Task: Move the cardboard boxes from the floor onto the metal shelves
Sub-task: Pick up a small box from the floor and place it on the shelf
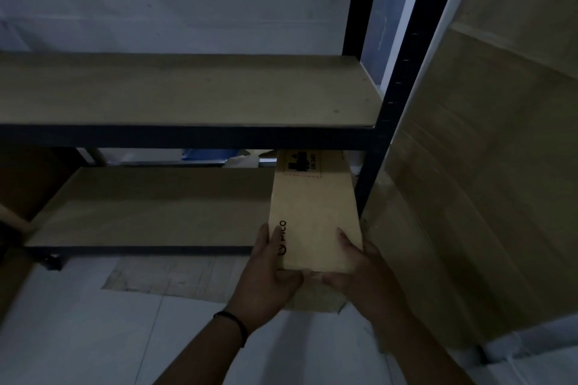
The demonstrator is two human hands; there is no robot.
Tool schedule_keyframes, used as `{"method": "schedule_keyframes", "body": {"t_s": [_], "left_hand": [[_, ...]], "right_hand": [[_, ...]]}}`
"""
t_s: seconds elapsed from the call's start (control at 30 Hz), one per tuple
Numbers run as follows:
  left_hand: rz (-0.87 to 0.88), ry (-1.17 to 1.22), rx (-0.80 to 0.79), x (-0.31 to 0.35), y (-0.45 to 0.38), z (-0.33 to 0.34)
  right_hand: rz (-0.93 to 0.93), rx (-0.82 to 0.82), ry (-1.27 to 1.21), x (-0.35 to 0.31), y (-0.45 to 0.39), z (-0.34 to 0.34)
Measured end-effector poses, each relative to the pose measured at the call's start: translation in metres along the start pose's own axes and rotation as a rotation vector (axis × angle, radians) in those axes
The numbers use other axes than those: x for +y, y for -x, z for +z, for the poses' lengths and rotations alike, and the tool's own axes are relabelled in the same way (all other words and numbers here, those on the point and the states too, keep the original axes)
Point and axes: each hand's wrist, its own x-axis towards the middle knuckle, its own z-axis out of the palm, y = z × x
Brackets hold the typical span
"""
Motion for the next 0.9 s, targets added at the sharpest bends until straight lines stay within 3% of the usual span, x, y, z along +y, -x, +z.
{"method": "schedule_keyframes", "body": {"t_s": [0.1,0.23,0.4,0.6,0.73,0.9], "left_hand": [[0.007,-0.072,0.057,-0.008,0.003,0.002],[-0.014,-0.100,0.113,-0.016,0.002,0.003],[-0.064,-0.030,0.209,-0.020,0.004,0.014],[-0.101,0.013,0.251,-0.017,-0.010,0.005],[-0.144,-0.047,0.202,-0.017,-0.040,-0.009],[-0.192,-0.040,0.185,-0.015,-0.068,-0.016]], "right_hand": [[0.005,0.048,0.096,0.007,0.010,0.006],[-0.084,0.259,0.253,0.020,0.034,0.013],[-0.215,0.405,0.272,0.027,0.026,0.013],[-0.130,0.264,0.278,0.010,0.001,-0.002],[-0.033,0.215,0.037,0.003,-0.025,-0.003],[-0.020,0.224,-0.049,-0.003,-0.050,-0.015]]}}
